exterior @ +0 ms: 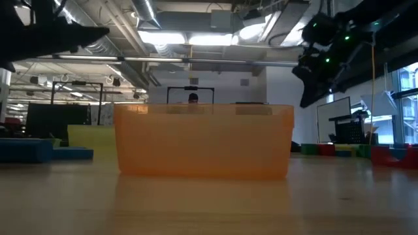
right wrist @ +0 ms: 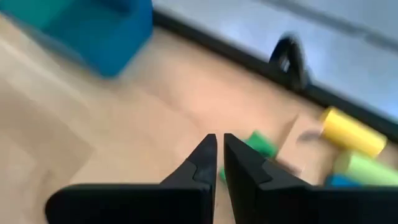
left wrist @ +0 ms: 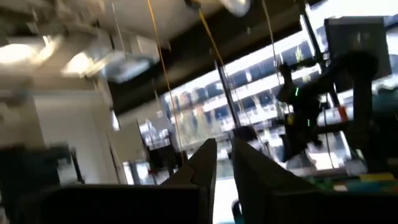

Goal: Sort blocks by size
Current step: Put the green arch block into the blue bin

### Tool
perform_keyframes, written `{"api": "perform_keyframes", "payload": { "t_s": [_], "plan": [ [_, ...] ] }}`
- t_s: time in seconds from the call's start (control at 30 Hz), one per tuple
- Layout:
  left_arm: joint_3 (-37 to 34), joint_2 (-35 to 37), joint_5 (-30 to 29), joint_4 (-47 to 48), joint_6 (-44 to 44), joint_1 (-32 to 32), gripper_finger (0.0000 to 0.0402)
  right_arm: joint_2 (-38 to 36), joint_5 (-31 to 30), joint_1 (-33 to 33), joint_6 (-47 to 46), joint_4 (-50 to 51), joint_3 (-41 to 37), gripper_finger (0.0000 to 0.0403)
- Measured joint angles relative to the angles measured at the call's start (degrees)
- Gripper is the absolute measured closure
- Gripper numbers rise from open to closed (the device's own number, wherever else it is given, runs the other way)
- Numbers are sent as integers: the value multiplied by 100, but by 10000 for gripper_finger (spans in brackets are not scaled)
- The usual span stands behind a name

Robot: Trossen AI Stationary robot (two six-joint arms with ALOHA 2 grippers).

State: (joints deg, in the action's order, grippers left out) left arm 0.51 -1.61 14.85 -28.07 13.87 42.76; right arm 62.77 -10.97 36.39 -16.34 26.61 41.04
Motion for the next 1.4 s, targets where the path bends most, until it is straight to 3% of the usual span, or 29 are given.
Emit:
{"api": "perform_keyframes", "payload": {
  "t_s": [0.23, 0.43, 0.57, 0.7, 0.97, 1.13, 1.27, 1.4],
  "plan": [
    [0, 0, 37, -763, 4, 0, 363, 687, 203, 86, -522, 579, 313, 364],
    [1, 0, 109, -867, -19, 0, 363, 1073, 146, 86, -737, 670, 321, 288],
    [0, 0, 109, -943, -48, 0, 363, 1285, -257, 86, -749, 583, 321, 235],
    [0, 0, 109, -958, -144, 0, 363, 1504, -630, 87, -924, 375, 321, 207],
    [2, 0, 109, -1038, -526, 0, 363, 2104, -771, 86, -1243, -326, 321, 213],
    [0, 0, 109, -1036, -746, 2, 363, 2588, -832, 89, -1362, -409, 319, 226],
    [0, 0, 109, -1038, -781, 2, 363, 2960, -1223, 89, -1342, -479, 319, 230],
    [0, 0, 109, -1043, -791, 2, 363, 3156, -1145, 80, -1289, -615, 317, 231]
  ]
}}
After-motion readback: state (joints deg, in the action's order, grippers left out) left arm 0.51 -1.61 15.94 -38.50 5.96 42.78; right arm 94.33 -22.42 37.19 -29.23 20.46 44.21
